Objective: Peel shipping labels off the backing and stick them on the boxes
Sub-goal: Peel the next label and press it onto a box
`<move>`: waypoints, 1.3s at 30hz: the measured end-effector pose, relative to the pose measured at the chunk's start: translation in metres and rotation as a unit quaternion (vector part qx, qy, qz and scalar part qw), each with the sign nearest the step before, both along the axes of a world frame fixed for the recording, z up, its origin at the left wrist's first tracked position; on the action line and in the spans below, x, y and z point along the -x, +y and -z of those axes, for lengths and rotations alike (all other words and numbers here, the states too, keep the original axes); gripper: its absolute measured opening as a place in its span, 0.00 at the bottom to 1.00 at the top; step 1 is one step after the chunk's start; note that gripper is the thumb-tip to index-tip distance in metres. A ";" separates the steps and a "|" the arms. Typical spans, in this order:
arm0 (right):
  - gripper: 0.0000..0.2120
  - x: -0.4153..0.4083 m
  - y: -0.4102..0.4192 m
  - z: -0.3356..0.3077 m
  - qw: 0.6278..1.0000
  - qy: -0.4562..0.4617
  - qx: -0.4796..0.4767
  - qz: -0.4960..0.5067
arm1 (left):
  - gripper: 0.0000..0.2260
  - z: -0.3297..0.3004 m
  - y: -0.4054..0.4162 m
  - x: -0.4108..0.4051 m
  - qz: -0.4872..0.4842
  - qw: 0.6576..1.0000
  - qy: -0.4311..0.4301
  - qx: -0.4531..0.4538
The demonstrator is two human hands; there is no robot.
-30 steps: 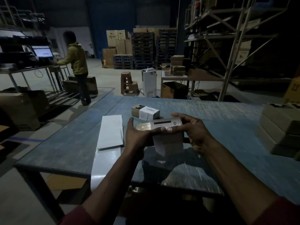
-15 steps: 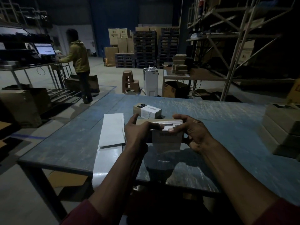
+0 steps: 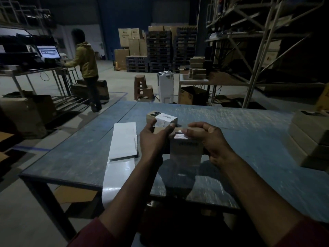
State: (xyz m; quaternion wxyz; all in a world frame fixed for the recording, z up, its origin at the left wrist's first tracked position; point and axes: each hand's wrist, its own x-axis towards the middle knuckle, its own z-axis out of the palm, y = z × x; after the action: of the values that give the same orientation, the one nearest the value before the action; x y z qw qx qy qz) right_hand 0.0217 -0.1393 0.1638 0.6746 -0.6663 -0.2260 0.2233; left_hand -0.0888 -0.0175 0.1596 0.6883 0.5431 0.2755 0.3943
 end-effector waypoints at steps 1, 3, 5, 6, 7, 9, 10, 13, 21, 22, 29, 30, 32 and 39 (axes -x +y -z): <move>0.11 -0.001 0.000 0.001 1.000 -0.006 0.015 0.012 | 0.35 -0.001 0.001 0.001 0.014 1.000 0.022 -0.015; 0.04 -0.005 0.000 0.000 0.998 0.001 0.042 0.045 | 0.35 -0.005 0.003 0.005 0.068 0.995 0.059 -0.044; 0.04 -0.013 -0.004 -0.001 0.996 0.019 0.071 0.057 | 0.35 -0.009 0.006 0.010 0.130 0.984 0.097 -0.071; 0.06 -0.018 -0.006 -0.002 0.994 0.037 0.087 0.049 | 0.37 -0.009 0.010 0.012 0.165 0.976 0.116 -0.079; 0.08 -0.022 -0.009 -0.002 0.992 0.064 0.106 0.037 | 0.39 -0.010 0.015 0.015 0.199 0.968 0.127 -0.083; 0.09 -0.032 -0.014 -0.002 0.983 0.117 0.143 0.010 | 0.37 -0.009 0.026 0.020 0.254 0.952 0.135 -0.102; 0.10 -0.037 -0.017 0.000 0.980 0.128 0.152 -0.003 | 0.33 -0.008 0.028 0.021 0.270 0.947 0.132 -0.117; 0.15 -0.043 -0.022 0.000 0.986 0.104 0.127 -0.043 | 0.20 -0.005 0.029 0.019 0.243 0.951 0.141 -0.131; 0.19 -0.034 -0.051 0.010 0.988 -0.009 0.085 -0.127 | 0.13 0.000 0.029 0.018 0.226 0.951 0.202 -0.065; 0.17 -0.034 -0.052 0.012 0.989 -0.012 0.083 -0.118 | 0.19 0.003 0.030 0.017 0.234 0.948 0.206 -0.070; 0.14 -0.047 -0.057 0.028 0.993 -0.004 0.066 -0.101 | 0.57 0.031 0.030 0.027 0.236 0.783 0.196 -0.541; 0.15 -0.047 -0.055 0.031 0.993 0.003 0.061 -0.101 | 0.55 0.035 0.030 0.025 0.221 0.747 0.198 -0.595; 0.15 -0.047 -0.052 0.035 0.993 0.014 0.052 -0.105 | 0.47 0.042 0.034 0.018 0.191 0.712 0.178 -0.652; 0.40 -0.051 -0.052 0.036 0.980 0.054 0.094 -0.167 | 0.32 0.042 0.031 0.014 0.188 0.702 0.097 -0.680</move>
State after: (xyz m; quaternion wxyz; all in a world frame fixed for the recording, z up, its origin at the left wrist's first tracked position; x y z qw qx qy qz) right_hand 0.0722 -0.1916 0.1278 0.5737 -0.6664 -0.2755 0.3885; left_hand -0.1024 0.0138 0.1175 0.1610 0.9393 -0.1103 0.2823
